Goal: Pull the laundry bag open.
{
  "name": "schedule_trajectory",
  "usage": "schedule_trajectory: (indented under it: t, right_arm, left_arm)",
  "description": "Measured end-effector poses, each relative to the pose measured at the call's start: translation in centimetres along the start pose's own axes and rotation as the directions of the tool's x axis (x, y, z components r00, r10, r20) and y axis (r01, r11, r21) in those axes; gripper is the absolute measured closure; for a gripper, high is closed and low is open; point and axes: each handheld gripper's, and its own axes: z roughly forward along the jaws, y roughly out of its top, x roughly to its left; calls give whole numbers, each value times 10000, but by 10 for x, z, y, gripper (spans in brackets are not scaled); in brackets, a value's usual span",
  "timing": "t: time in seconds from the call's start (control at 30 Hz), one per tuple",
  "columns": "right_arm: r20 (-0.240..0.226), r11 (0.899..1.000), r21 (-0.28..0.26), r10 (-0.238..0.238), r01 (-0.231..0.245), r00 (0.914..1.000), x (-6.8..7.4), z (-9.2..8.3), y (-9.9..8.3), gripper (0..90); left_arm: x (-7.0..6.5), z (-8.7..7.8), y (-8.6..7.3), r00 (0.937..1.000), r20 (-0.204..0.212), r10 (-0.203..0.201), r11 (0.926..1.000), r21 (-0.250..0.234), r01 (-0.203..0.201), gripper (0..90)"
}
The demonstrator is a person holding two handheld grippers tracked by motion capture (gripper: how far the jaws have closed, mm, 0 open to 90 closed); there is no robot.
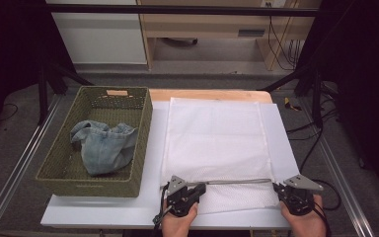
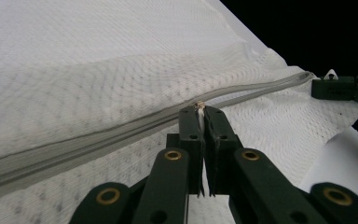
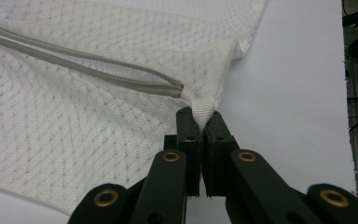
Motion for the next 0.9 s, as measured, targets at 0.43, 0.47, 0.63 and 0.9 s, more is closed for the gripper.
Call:
schedule_trajectory:
  t: [0.43, 0.47, 0.63, 0.9]
  right_arm:
    - [-16, 10000, 11, -32, 32, 10000, 0, -1, 1, 876]
    - [-43, 10000, 29, -18, 18, 10000, 0, -1, 1, 875]
    - [-77, 9999, -130, -76, 75, 9999, 0, -2, 0, 875]
    - [-114, 9999, -38, -137, 136, 9998, 0, -2, -1, 876]
  left_arm:
    - [11, -11, 1, 9999, 9, -135, 9997, -192, 135, 870]
    - [11, -11, 1, 9999, 7, -140, 9997, -195, 140, 869]
    - [11, -13, 3, 10000, 13, 11, 9998, -221, -11, 869]
    - [10, -12, 1, 9998, -186, 36, 9997, -253, -40, 869]
